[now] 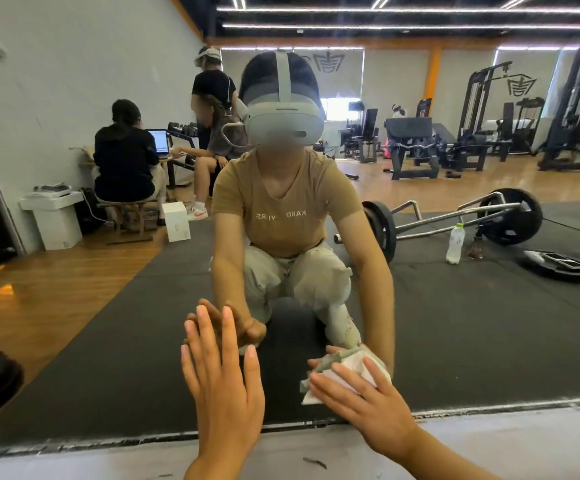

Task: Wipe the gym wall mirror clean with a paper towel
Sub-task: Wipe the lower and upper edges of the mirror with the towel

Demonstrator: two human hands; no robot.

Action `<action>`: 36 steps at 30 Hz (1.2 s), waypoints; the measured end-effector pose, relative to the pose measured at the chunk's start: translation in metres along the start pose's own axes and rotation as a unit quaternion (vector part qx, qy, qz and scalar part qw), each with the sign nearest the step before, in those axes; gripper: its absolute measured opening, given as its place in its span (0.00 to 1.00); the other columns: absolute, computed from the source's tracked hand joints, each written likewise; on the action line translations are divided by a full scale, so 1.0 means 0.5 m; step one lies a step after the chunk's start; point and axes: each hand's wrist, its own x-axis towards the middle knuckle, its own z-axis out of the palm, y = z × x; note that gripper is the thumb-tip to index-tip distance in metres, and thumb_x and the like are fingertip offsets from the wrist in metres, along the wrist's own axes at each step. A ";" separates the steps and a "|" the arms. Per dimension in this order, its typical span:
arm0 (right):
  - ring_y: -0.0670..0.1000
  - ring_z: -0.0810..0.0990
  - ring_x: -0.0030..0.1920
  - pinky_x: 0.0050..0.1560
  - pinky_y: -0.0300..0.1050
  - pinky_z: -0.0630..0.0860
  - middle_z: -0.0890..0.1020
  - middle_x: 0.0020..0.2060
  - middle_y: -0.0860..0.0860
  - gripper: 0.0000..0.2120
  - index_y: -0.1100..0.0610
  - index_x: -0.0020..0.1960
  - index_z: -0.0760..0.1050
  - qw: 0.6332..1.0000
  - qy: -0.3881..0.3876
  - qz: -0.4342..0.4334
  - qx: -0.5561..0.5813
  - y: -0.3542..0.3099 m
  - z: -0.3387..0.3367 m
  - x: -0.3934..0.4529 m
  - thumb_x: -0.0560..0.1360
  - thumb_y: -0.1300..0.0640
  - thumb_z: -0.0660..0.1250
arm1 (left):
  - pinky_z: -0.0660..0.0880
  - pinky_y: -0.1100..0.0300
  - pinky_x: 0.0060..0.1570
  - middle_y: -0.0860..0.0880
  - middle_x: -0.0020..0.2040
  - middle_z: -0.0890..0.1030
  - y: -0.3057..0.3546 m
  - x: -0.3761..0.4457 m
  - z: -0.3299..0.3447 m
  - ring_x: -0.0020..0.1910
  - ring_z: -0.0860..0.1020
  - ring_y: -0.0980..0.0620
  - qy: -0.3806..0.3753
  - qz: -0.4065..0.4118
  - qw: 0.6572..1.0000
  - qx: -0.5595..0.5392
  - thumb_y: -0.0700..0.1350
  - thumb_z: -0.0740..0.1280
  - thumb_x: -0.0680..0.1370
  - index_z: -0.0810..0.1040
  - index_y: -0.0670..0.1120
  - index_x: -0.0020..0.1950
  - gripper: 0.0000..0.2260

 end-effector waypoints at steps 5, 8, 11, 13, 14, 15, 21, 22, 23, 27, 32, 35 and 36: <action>0.57 0.50 0.80 0.78 0.62 0.46 0.47 0.81 0.51 0.52 0.55 0.82 0.46 0.998 -0.010 -0.065 -0.009 0.065 -0.017 0.012 0.69 0.55 0.75 | 0.34 0.57 0.76 0.51 0.82 0.39 0.006 -0.004 -0.001 0.81 0.39 0.50 -0.001 -0.003 1.000 0.002 0.61 0.43 0.84 0.43 0.54 0.83 0.28; 0.59 0.54 0.79 0.78 0.63 0.49 0.51 0.81 0.52 0.31 0.55 0.81 0.50 0.997 0.068 -0.022 0.017 0.142 -0.039 0.070 0.82 0.61 0.58 | 0.35 0.54 0.76 0.50 0.82 0.38 0.012 -0.004 0.014 0.81 0.38 0.50 0.008 -0.016 1.000 -0.001 0.62 0.43 0.83 0.41 0.54 0.82 0.29; 0.60 0.53 0.79 0.77 0.63 0.53 0.56 0.78 0.53 0.24 0.56 0.80 0.56 0.983 0.145 0.092 0.057 0.229 -0.082 0.162 0.84 0.62 0.53 | 0.39 0.46 0.76 0.51 0.82 0.37 0.020 -0.005 0.026 0.81 0.38 0.49 0.025 -0.024 0.999 -0.020 0.64 0.43 0.83 0.39 0.55 0.82 0.30; 0.60 0.53 0.79 0.78 0.61 0.53 0.55 0.78 0.54 0.26 0.57 0.78 0.58 0.964 0.170 0.185 0.089 0.265 -0.105 0.204 0.82 0.61 0.58 | 0.42 0.41 0.76 0.51 0.82 0.37 0.023 -0.003 0.032 0.81 0.37 0.49 0.034 -0.032 0.999 -0.025 0.64 0.42 0.82 0.38 0.55 0.82 0.30; 0.60 0.54 0.79 0.77 0.60 0.52 0.56 0.78 0.54 0.26 0.56 0.78 0.58 0.954 0.175 0.220 0.106 0.270 -0.109 0.211 0.81 0.59 0.60 | 0.42 0.40 0.76 0.51 0.82 0.37 0.025 -0.004 0.034 0.81 0.37 0.48 0.036 -0.034 0.998 -0.025 0.64 0.43 0.83 0.38 0.55 0.82 0.31; 0.60 0.55 0.78 0.77 0.60 0.52 0.57 0.78 0.54 0.26 0.56 0.77 0.59 0.946 0.180 0.242 0.116 0.263 -0.106 0.207 0.81 0.58 0.61 | 0.42 0.40 0.76 0.51 0.82 0.36 0.027 -0.004 0.034 0.81 0.37 0.48 0.038 -0.032 0.998 -0.026 0.64 0.44 0.83 0.38 0.55 0.82 0.31; 0.58 0.48 0.80 0.79 0.58 0.48 0.49 0.81 0.50 0.33 0.53 0.82 0.48 0.959 0.130 0.227 0.107 0.093 -0.006 0.037 0.82 0.57 0.59 | 0.32 0.52 0.76 0.51 0.81 0.34 0.032 -0.004 0.032 0.80 0.36 0.47 0.043 -0.027 0.998 -0.025 0.56 0.51 0.82 0.38 0.54 0.82 0.32; 0.58 0.48 0.81 0.79 0.58 0.47 0.49 0.81 0.49 0.33 0.53 0.82 0.47 0.963 0.106 0.222 0.107 0.069 0.004 0.004 0.82 0.58 0.58 | 0.31 0.53 0.76 0.51 0.81 0.34 0.031 -0.005 0.032 0.80 0.36 0.47 0.042 -0.028 0.998 -0.023 0.56 0.52 0.82 0.38 0.54 0.82 0.32; 0.58 0.48 0.81 0.79 0.58 0.47 0.49 0.81 0.49 0.32 0.53 0.82 0.48 0.967 0.085 0.216 0.107 0.051 0.012 -0.024 0.82 0.59 0.57 | 0.31 0.54 0.76 0.50 0.81 0.35 0.029 -0.005 0.033 0.80 0.36 0.47 0.041 -0.027 0.999 -0.021 0.56 0.52 0.82 0.38 0.53 0.82 0.33; 0.57 0.49 0.81 0.80 0.57 0.46 0.51 0.81 0.49 0.27 0.53 0.82 0.49 0.978 0.018 0.183 0.100 0.011 0.026 -0.113 0.84 0.62 0.50 | 0.32 0.51 0.76 0.50 0.81 0.35 0.028 -0.010 0.035 0.80 0.36 0.47 0.041 -0.026 0.999 -0.022 0.56 0.53 0.82 0.38 0.53 0.82 0.33; 0.56 0.47 0.81 0.80 0.56 0.44 0.49 0.81 0.50 0.25 0.53 0.82 0.47 0.985 -0.031 0.129 0.113 0.016 0.025 -0.165 0.85 0.63 0.40 | 0.40 0.43 0.76 0.51 0.81 0.34 0.030 -0.012 0.024 0.80 0.36 0.47 0.030 -0.021 0.999 -0.017 0.57 0.52 0.81 0.37 0.54 0.82 0.34; 0.56 0.50 0.81 0.79 0.55 0.48 0.52 0.81 0.50 0.25 0.54 0.82 0.48 0.984 -0.048 0.103 0.135 0.039 0.010 -0.166 0.85 0.63 0.39 | 0.42 0.41 0.76 0.49 0.82 0.36 0.030 -0.018 0.017 0.81 0.37 0.47 0.014 -0.006 1.000 0.003 0.56 0.52 0.82 0.40 0.52 0.82 0.33; 0.56 0.52 0.80 0.78 0.55 0.50 0.55 0.80 0.50 0.25 0.54 0.82 0.49 0.983 -0.052 0.101 0.145 0.048 0.001 -0.163 0.86 0.63 0.40 | 0.42 0.41 0.76 0.48 0.82 0.37 0.032 -0.023 0.017 0.81 0.39 0.46 0.006 0.007 1.000 0.013 0.56 0.52 0.82 0.42 0.51 0.83 0.32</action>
